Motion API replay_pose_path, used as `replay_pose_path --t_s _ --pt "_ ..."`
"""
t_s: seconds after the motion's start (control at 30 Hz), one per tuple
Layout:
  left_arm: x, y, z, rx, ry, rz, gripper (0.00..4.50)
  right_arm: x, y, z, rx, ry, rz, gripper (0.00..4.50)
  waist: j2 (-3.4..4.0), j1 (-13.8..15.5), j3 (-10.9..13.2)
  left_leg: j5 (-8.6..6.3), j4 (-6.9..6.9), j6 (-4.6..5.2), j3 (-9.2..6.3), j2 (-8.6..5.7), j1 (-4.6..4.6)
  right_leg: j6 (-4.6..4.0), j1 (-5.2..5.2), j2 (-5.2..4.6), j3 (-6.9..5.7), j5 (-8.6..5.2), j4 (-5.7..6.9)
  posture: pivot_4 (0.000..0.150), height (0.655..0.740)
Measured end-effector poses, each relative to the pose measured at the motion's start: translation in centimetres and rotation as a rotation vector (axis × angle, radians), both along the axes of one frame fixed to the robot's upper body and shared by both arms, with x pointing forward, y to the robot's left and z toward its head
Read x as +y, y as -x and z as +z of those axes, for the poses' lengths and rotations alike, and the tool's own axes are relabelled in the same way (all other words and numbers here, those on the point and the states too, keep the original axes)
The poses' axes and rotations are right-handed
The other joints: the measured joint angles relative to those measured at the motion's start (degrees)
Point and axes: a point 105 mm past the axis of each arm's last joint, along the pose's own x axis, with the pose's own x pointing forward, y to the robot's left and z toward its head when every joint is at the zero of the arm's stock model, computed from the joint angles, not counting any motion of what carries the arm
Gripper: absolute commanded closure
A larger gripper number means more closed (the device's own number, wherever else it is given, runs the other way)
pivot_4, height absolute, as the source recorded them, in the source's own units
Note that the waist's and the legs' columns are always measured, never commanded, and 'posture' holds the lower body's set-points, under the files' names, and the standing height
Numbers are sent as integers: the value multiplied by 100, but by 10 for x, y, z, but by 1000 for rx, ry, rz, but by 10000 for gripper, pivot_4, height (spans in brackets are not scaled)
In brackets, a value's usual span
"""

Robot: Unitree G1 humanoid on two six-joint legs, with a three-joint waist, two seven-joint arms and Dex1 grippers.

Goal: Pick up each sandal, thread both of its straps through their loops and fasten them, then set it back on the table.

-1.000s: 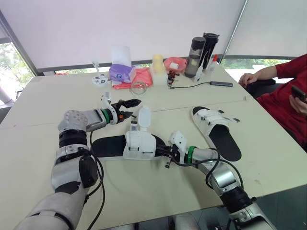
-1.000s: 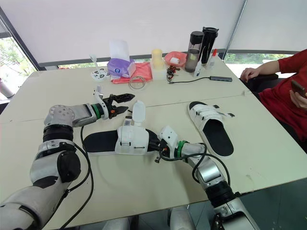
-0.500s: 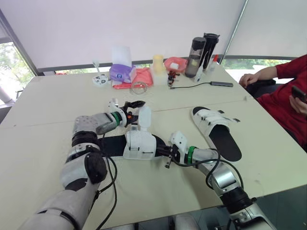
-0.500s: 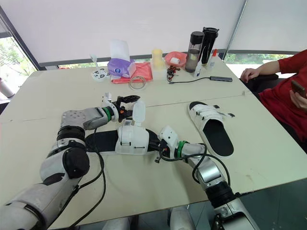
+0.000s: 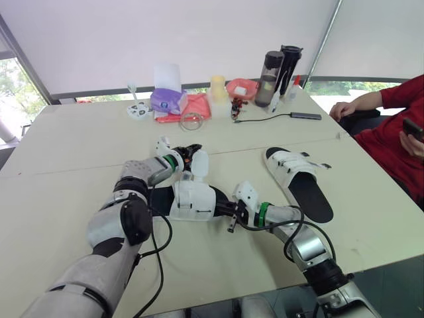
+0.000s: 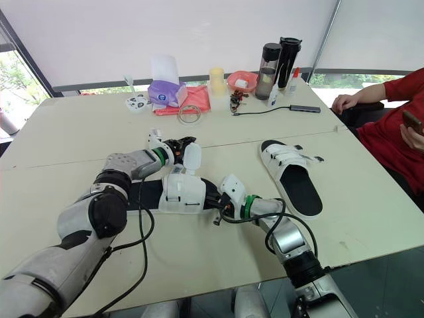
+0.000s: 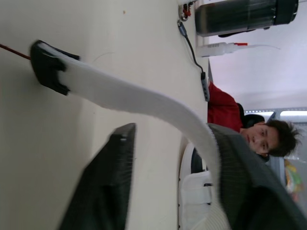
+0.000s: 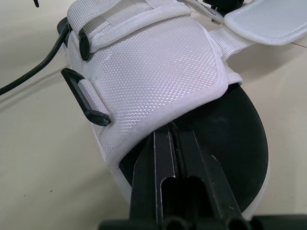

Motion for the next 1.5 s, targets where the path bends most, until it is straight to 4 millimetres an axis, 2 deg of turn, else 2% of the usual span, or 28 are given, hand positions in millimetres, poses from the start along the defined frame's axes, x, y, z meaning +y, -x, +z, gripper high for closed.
replay_pose_path --t_s 0.03,0.07,0.3,0.4,0.5,0.63,0.77,1.0,1.2,1.43,1.5 --pt "-1 -1 3 -11 5 -4 42763 0 0 0 0 0 -1 45000 0 0 0 0 0 0 0 0 0 0 0 0 0 0 0 1500 7400" --pt "-1 -1 6 -23 10 -8 44044 0 0 0 -1 -1 -1 45000 -1 0 0 0 0 0 0 0 0 0 0 0 0 0 0 1500 7400" --pt "-1 2 21 -128 9 -82 44044 2 0 0 1 -9 -1 45000 -1 -30 4 0 0 1 -1 2 0 1 -2 4 0 1 2 1500 7400" --pt "0 2 42 -301 -102 -147 44044 2 0 0 1 -9 -1 45000 -2 -32 8 0 -1 1 -4 3 0 -1 0 4 1 1 2 1500 7400" --pt "1 4 65 -577 -310 -177 44044 3 0 0 1 -11 0 45000 2 -39 9 0 -4 0 -15 10 2 -8 -1 1 8 3 0 1500 7400" --pt "-9 29 75 -911 -553 -320 44044 3 0 0 -1 -11 2 45000 6 -33 9 0 -7 0 -14 10 0 -15 -8 3 11 5 -2 1500 7400" --pt "-16 61 65 -1193 -792 -527 44044 3 0 0 -3 -9 2 45000 16 -18 9 -1 -7 0 -14 12 0 -19 -10 2 14 4 -3 1500 7400" --pt "-23 105 49 -1508 -917 -712 44044 2 0 0 -8 -9 3 45000 21 3 12 -2 -6 0 -9 43 -10 -22 -22 -11 14 3 -18 1500 7400" --pt "-4 146 20 -1769 -1073 -879 44044 2 0 0 -13 -8 8 45000 45 23 7 -7 -9 -6 8 58 -16 -30 -40 -10 13 0 -17 1500 7400" --pt "10 162 5 -2185 -1263 -860 44044 1 0 0 -16 -3 9 45000 51 43 1 -8 -7 -7 23 60 -22 -31 -43 -20 14 -1 -22 1500 7400" --pt "10 165 1 -2266 -1282 -855 38847 1 0 0 -16 -3 10 45000 51 42 1 -7 -7 -6 25 60 -22 -30 -43 -19 12 -1 -21 1500 7400"
